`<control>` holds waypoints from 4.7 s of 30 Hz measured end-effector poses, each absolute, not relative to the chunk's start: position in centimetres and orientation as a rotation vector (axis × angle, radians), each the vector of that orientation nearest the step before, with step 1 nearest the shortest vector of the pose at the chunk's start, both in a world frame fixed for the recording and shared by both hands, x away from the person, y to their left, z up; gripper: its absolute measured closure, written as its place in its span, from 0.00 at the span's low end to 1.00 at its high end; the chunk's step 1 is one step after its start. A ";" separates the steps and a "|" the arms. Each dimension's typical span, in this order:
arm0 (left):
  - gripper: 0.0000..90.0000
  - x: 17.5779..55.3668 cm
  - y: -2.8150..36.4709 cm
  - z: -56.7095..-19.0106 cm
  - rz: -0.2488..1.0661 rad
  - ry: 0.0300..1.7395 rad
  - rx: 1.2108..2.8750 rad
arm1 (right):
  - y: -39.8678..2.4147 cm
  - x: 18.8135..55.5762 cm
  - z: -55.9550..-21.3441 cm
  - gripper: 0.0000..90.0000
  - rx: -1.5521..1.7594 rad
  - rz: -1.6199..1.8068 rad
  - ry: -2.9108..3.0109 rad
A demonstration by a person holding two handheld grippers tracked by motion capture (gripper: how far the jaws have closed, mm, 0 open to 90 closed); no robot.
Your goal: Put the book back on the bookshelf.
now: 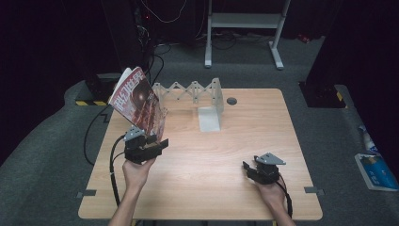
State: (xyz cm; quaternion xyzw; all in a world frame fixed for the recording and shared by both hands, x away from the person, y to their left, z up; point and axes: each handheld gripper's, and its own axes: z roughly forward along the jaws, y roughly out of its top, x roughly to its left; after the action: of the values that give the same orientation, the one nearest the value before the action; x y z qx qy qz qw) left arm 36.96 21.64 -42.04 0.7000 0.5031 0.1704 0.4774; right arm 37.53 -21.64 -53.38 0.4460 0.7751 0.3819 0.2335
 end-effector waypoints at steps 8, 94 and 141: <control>0.46 37.1 20.7 -42.5 0.392 1.216 1.720 | -21.6 37.5 -53.4 0.49 1.225 1.049 2.129; 0.47 38.8 15.1 -47.7 0.338 1.214 1.830 | -21.7 37.5 -53.3 0.49 1.234 1.051 2.129; 0.48 39.8 13.0 -51.8 0.513 1.269 1.952 | -21.7 37.5 -53.3 0.49 1.233 1.052 2.130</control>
State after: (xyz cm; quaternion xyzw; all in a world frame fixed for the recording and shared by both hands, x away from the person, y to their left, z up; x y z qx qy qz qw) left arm 39.82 13.04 -51.80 0.7607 0.4947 0.2000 0.3696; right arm 37.52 -21.72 -53.33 0.4484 0.7742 0.3826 0.2305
